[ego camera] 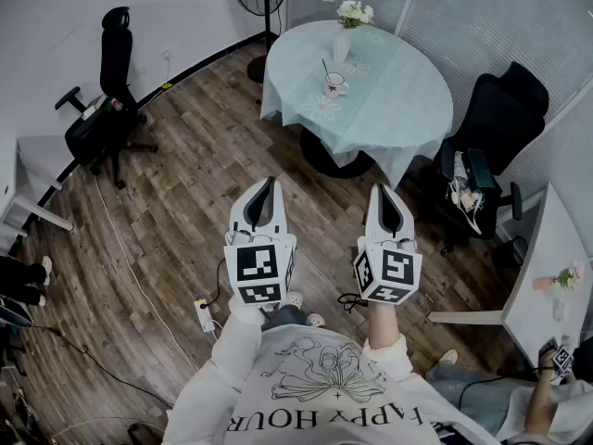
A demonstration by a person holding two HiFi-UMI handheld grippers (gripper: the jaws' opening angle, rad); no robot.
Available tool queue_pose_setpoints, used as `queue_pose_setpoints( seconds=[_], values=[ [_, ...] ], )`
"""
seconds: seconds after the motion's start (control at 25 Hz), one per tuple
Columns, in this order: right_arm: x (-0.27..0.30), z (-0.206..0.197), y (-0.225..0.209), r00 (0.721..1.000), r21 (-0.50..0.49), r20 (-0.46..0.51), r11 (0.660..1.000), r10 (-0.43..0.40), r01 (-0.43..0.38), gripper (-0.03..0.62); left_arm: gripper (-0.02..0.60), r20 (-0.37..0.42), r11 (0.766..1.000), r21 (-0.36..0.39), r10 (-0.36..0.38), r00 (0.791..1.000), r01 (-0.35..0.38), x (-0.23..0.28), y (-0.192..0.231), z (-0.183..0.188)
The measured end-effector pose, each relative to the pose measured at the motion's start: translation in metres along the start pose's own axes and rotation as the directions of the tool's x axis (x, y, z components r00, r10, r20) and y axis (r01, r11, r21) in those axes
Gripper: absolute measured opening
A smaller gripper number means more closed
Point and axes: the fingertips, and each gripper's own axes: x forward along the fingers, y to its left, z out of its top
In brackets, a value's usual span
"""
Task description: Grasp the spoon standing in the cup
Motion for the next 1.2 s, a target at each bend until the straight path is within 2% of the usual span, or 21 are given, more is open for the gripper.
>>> queue_pose_setpoints(
  seconds=[0.6, 0.96, 1.2],
  values=[
    [0.02, -0.004, 0.006, 1.0, -0.012, -0.005, 1.0, -0.006, 0.006, 0.011, 0.006, -0.005, 1.0, -0.009, 0.0, 1.0, 0.0, 0.016, 0.015, -0.001],
    [0.039, -0.01, 0.007, 0.999, 0.038, 0.005, 0.998, -0.04, 0.04, 0.011, 0.006, 0.0, 1.0, -0.002, -0.006, 1.0, 0.006, 0.033, 0.031, -0.001],
    [0.049, -0.016, 0.014, 0.999, 0.035, -0.005, 0.998, -0.052, 0.052, 0.011, 0.006, -0.009, 1.0, -0.005, -0.011, 1.0, 0.011, 0.042, 0.045, -0.005]
  ],
)
